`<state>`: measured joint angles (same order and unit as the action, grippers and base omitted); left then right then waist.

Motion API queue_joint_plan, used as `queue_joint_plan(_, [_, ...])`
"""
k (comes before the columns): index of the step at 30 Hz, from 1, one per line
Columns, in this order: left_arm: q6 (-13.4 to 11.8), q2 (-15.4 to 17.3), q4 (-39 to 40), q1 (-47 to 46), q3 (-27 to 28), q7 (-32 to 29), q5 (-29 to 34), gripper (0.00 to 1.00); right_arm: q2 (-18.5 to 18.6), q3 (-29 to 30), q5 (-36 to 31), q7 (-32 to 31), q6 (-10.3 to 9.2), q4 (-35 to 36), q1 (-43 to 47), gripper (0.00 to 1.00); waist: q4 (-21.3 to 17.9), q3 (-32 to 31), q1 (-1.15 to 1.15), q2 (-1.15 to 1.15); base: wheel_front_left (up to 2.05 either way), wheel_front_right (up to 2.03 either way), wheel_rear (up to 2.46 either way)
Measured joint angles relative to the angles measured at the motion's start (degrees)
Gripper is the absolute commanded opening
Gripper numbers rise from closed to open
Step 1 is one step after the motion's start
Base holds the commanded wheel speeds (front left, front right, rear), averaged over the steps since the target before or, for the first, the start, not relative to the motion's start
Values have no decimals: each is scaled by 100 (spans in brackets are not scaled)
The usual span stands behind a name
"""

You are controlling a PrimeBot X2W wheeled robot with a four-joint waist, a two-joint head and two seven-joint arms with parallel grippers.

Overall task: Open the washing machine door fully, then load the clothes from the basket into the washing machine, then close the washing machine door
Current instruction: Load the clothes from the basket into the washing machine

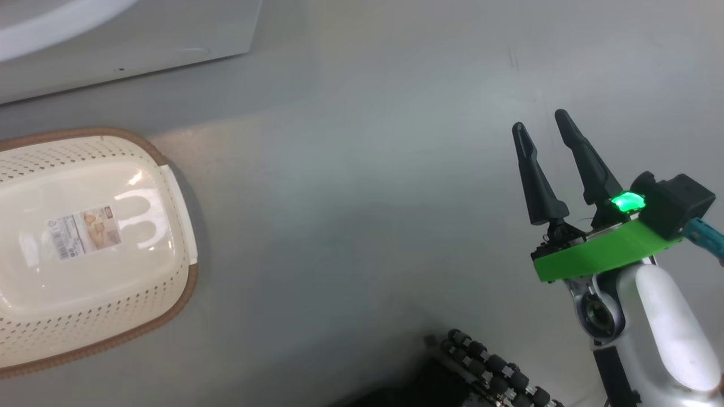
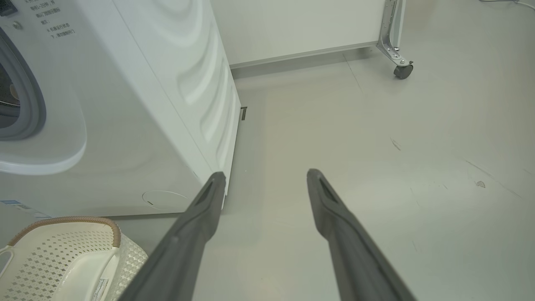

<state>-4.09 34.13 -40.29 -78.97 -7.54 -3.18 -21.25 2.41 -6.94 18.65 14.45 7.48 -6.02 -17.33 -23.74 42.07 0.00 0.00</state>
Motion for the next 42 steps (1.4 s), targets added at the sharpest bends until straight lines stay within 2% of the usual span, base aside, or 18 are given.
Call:
queue_joint_plan(5, [-101, -367, -67, 881, 18, 397, -178, 100, 0, 105, -100, 0, 0, -24, 8, 100, 131, -254, -1, 0, 0, 0, 0])
queue_joint_plan(13, [-178, -809, -85, 1803, 8, 1017, -352, 100, 0, 282, -406, 0, 0, -59, 81, 100, 377, -734, -1, 0, 0, 0, 0])
queue_joint_plan(18, [-309, -1177, 198, 2606, -45, 1425, -393, 100, 0, 394, -601, 0, 0, -76, 337, 100, 554, -1117, -1, 0, 0, 0, 0])
queue_joint_plan(24, [-482, -1551, 782, 3752, -268, 1630, -350, 100, 1, 464, -805, -58, 0, -101, 610, 100, 799, -1635, -1, 0, 0, 0, 0])
queue_joint_plan(36, [-915, -1907, 2152, 5962, -564, 1737, -197, 100, 1, 537, -1189, -453, 0, 60, 1120, 100, 1225, -2605, -1, 0, 0, 0, 0])
queue_joint_plan(42, [-973, -1983, 2642, 6820, -690, 1738, -151, 100, 4, 575, -1271, -682, 0, 197, 1427, 100, 1440, -3109, -1, 0, 0, 0, 0])
